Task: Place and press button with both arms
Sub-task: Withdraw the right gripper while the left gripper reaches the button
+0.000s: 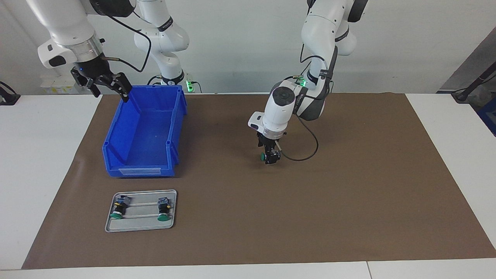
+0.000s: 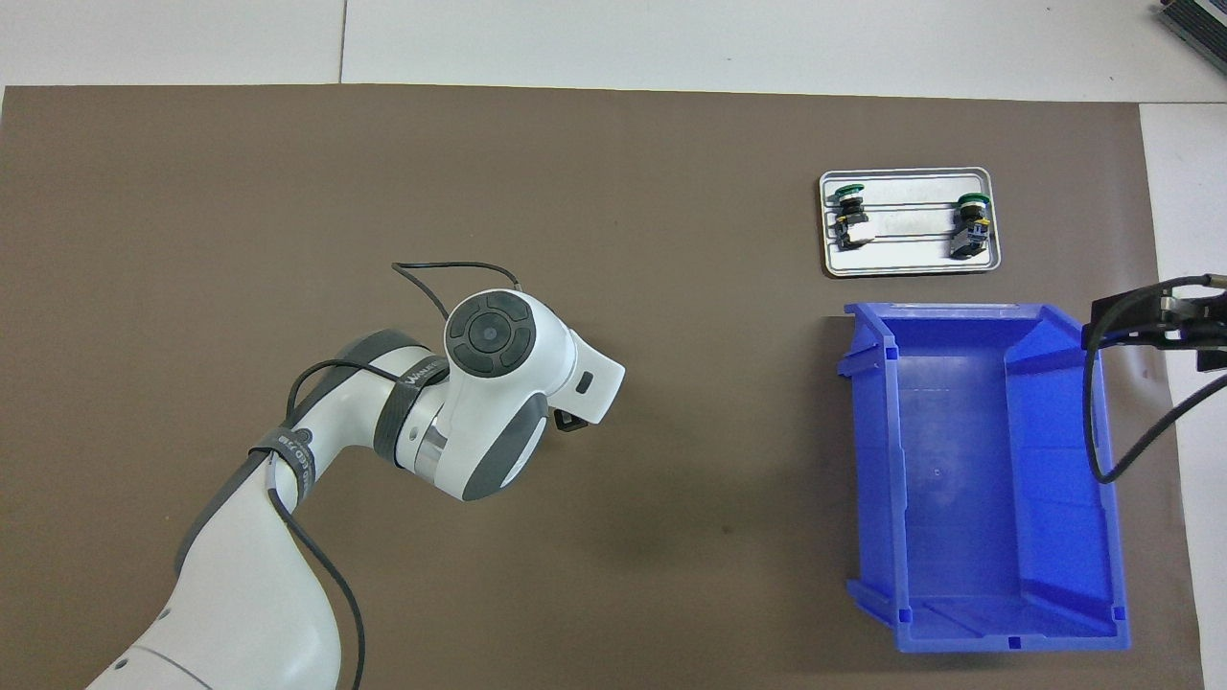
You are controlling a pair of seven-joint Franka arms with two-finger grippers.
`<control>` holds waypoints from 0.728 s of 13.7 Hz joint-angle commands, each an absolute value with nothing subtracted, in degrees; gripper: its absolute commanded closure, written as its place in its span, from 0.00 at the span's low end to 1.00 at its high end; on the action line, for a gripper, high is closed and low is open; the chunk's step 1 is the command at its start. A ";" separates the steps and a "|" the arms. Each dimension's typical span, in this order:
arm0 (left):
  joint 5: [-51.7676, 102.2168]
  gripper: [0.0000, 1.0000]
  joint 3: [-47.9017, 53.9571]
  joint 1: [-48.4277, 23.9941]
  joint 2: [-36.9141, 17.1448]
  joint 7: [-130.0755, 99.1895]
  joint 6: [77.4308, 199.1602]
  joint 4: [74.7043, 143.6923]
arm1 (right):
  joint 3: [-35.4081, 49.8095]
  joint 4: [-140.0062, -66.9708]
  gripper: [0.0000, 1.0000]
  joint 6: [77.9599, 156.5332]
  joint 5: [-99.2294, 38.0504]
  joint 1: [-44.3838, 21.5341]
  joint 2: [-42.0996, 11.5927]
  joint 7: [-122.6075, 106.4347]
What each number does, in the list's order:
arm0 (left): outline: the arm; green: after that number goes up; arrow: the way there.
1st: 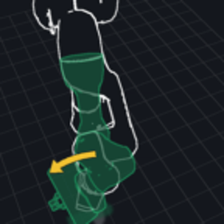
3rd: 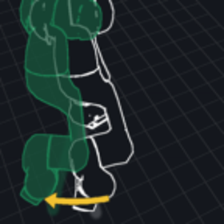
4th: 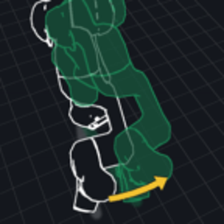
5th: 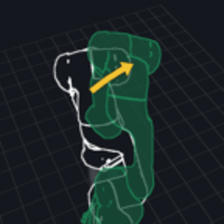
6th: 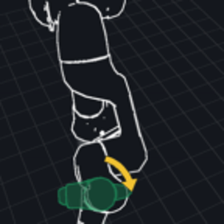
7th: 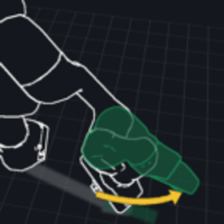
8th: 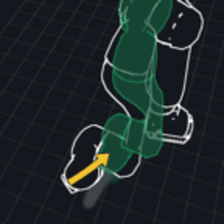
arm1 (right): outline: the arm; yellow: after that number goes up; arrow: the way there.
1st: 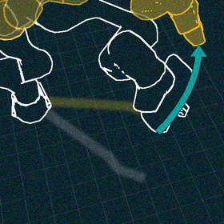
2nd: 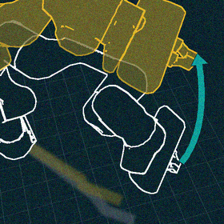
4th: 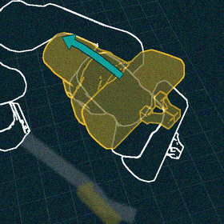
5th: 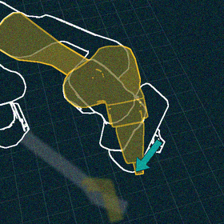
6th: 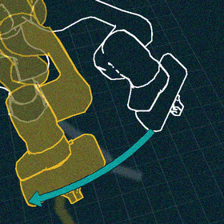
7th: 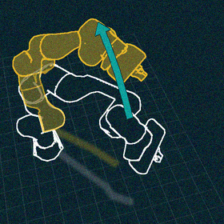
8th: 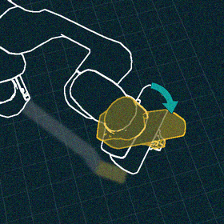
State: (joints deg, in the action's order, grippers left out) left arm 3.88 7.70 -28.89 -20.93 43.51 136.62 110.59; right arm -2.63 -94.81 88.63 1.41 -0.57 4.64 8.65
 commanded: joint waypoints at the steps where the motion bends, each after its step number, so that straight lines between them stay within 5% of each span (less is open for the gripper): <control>1: 4.48 0.07 7.12 -29.62 -21.71 44.56 140.01 112.41 | -2.98 -96.94 0.00 90.09 -0.09 1.31 6.33 1.34; 6: 4.48 0.11 7.03 -30.23 -21.27 44.47 139.75 113.82 | -6.06 -96.59 0.00 89.65 0.79 -2.45 6.24 1.14; 10: 4.48 0.32 7.03 -30.59 -21.27 44.03 139.75 113.73 | -6.06 -96.24 0.00 88.69 0.79 -2.37 5.89 1.32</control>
